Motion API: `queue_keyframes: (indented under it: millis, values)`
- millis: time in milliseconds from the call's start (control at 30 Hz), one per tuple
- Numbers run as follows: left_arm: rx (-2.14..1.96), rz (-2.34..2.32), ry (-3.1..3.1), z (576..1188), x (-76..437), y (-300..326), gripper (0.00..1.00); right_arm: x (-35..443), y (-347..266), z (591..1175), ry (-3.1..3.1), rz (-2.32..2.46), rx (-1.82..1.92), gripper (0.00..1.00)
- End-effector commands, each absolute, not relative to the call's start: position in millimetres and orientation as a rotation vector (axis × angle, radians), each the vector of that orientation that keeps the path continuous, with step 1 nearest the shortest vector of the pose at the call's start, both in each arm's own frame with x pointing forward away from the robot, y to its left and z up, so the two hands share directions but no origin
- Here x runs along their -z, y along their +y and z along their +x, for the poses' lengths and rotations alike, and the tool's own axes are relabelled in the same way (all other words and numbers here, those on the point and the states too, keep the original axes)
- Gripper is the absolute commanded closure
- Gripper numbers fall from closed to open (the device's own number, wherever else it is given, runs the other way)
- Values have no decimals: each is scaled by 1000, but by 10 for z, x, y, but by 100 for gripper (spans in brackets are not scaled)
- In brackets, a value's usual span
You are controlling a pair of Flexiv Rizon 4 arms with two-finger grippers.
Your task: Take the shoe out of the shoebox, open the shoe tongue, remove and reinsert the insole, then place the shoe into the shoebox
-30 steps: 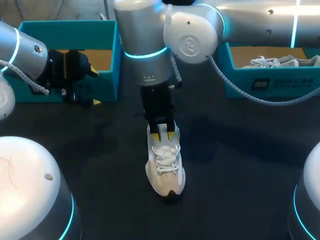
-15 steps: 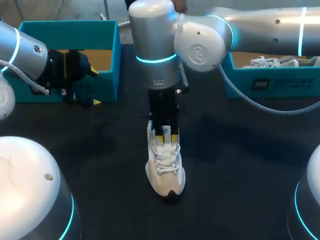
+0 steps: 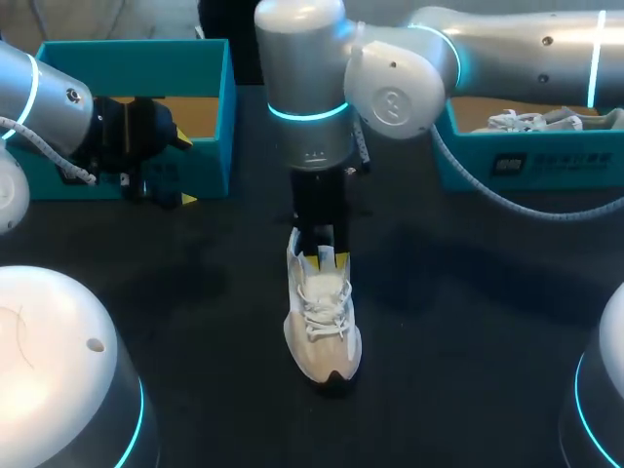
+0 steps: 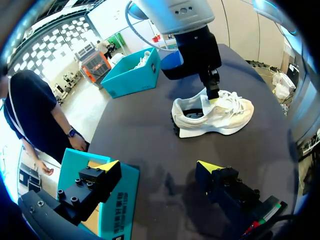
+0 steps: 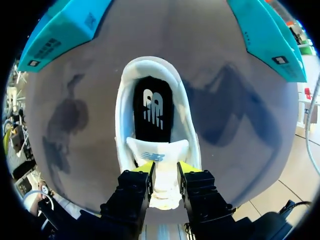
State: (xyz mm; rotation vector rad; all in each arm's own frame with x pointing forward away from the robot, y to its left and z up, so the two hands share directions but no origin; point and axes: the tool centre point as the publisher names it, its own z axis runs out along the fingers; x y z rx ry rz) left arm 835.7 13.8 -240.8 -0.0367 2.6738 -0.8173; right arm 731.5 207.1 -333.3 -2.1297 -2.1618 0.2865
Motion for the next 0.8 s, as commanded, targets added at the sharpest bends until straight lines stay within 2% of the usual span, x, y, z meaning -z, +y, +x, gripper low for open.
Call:
queue_keyframes:
  millis: [33, 200, 367, 600, 800]
  values:
    - [812, -37, 2675, 8353, 2408, 136, 0, 3390, 2029, 7341, -2151, -2113, -286, 73]
    - [812, -37, 2675, 8353, 2408, 136, 0, 3149, 1979, 7300, -2182, -2138, -304, 67]
    - [812, -37, 2675, 8353, 2408, 136, 0, 3124, 1996, 7341, -2213, -2116, -295, 65]
    - [812, -37, 2675, 8353, 2408, 136, 0, 3298, 2012, 7436, -2205, -2072, -293, 67]
    - [812, -37, 2675, 8353, 2408, 136, 0, 3185, 1980, 7414, -2258, -2069, -294, 65]
